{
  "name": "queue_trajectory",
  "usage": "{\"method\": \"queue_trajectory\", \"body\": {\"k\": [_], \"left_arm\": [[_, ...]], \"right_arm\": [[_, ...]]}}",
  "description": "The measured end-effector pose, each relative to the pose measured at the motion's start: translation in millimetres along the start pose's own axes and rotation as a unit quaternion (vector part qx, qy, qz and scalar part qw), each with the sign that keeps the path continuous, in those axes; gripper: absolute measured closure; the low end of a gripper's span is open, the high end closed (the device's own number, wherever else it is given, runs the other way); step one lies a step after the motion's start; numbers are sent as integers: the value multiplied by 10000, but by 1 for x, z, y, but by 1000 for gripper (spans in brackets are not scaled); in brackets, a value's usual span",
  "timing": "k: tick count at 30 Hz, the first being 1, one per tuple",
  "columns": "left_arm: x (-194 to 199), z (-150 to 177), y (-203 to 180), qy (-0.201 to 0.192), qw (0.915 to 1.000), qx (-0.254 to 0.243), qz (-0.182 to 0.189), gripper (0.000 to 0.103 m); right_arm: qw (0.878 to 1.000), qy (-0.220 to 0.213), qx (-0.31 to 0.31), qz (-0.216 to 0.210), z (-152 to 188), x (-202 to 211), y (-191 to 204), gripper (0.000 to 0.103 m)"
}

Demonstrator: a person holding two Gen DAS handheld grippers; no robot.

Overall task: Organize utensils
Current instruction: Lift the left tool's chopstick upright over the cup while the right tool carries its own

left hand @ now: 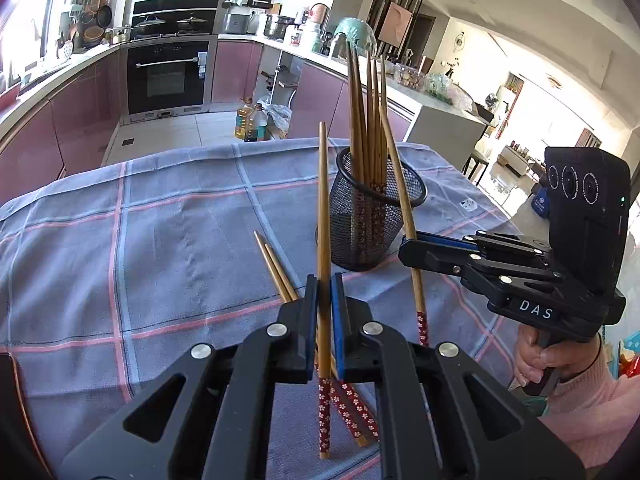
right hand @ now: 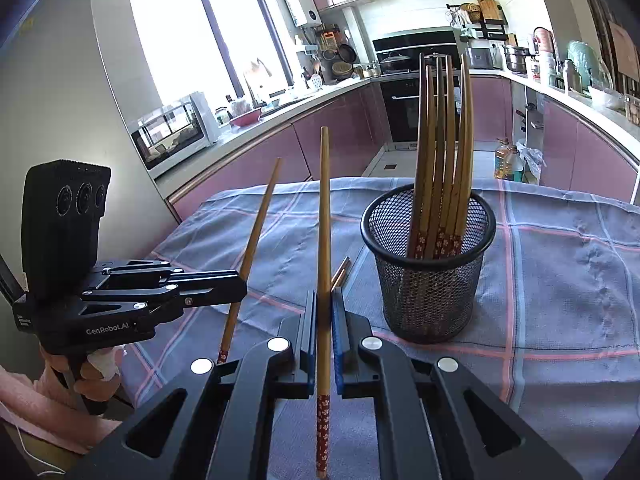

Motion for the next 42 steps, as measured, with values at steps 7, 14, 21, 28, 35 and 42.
{"method": "queue_trajectory", "body": {"k": [7, 14, 21, 28, 35, 42], "left_arm": [[9, -7, 0, -110, 9998, 24, 147, 95], [18, -12, -2, -203, 9995, 68, 252, 95], [23, -19, -4, -279, 9990, 96, 348, 96], [24, -26, -8, -367, 9986, 99, 376, 96], [22, -32, -12, -422, 9983, 87, 404, 96], [21, -38, -16, -474, 9980, 73, 410, 96]], "right_arm": [[9999, -155, 2, 3, -5, 12, -3, 97], [9996, -279, 29, 35, -10, 20, -6, 97], [9993, -359, 66, 56, -13, 26, -5, 97], [9989, -454, 128, 79, -19, 32, -7, 97], [9984, -531, 189, 109, -22, 36, -6, 97], [9976, -612, 267, 170, -28, 42, -5, 97]]}}
Point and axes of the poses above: each gripper's, at about its wrist camera, not at the fingertips, and x roughly against the way its jaws point, y to its left, z to its underside, the point moved 2 cm from there along -x, roughly the way its jaws point, and after that the axes turned 14 degrees about -z, right-handed, at the moved point
